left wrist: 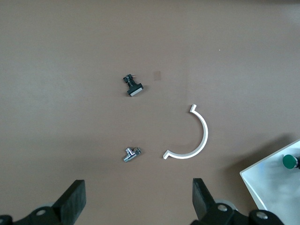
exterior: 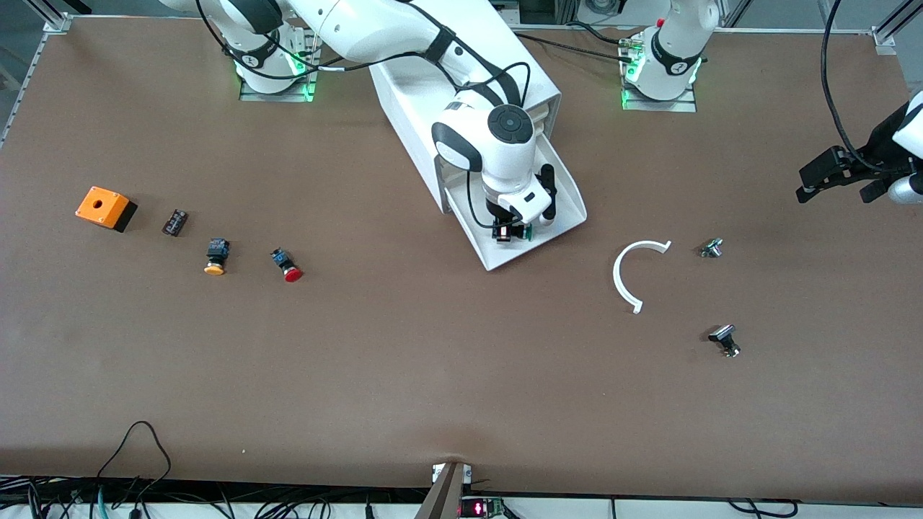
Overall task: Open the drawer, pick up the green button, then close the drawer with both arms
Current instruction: 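Grasp the green push button with the right gripper and lift it out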
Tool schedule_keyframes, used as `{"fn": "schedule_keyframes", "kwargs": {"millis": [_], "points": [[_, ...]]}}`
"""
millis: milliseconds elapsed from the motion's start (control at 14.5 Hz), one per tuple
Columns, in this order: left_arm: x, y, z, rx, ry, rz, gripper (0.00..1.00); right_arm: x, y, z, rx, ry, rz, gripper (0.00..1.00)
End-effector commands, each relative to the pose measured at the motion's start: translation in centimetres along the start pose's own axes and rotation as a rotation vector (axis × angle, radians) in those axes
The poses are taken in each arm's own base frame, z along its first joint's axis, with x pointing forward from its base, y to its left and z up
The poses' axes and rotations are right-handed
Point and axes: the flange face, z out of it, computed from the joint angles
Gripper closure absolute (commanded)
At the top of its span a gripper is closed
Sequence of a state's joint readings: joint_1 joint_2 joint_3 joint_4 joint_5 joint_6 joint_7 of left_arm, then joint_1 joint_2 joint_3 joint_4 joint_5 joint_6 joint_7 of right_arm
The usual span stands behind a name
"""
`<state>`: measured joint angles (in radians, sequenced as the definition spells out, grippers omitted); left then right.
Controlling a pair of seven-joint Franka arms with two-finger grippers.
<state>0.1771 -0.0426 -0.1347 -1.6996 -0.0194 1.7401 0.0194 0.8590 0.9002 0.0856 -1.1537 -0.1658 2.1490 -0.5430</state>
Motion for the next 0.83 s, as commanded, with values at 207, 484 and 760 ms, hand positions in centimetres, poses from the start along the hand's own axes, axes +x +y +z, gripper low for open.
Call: {"fn": "schedule_keyframes", "kwargs": {"millis": [207,484,760], "points": [[0.5,0.2,-0.5,-0.005,0.002,0.012,0.00,-1.0,2.3,-8.4,-0.021,0.022,0.062,0.71],[0.5,0.2,-0.6,-0.005,0.003,0.014,0.00,-5.1,6.6,-13.6,-0.007,0.043,0.156,0.71],[0.6,0.2,-0.5,-0.006,0.003,0.013,0.00,-10.7,11.3,-15.2,-0.024,0.026,0.236,0.71]]}}
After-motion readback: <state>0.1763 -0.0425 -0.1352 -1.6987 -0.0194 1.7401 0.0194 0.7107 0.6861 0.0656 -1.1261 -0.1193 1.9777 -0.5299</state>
